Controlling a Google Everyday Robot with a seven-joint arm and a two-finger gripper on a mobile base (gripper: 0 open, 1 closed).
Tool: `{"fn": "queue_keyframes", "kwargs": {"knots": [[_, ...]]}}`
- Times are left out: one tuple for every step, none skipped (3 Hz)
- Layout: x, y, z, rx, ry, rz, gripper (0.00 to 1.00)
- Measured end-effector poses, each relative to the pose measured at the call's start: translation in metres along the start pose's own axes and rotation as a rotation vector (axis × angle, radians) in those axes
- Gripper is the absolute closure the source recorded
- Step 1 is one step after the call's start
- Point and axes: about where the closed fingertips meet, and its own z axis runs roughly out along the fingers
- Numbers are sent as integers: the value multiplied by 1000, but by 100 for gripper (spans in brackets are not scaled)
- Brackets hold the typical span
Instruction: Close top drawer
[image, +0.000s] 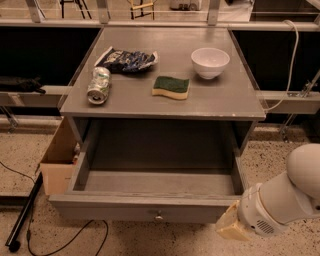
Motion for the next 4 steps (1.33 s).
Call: {"fn": "queue_keyframes", "kwargs": {"knots": [[2, -3, 24, -37, 19, 8, 100], [-5, -10, 59, -82, 56, 5, 100], [-13, -24, 85, -94, 88, -1, 96], [-13, -24, 85, -94, 88, -2, 73]]}}
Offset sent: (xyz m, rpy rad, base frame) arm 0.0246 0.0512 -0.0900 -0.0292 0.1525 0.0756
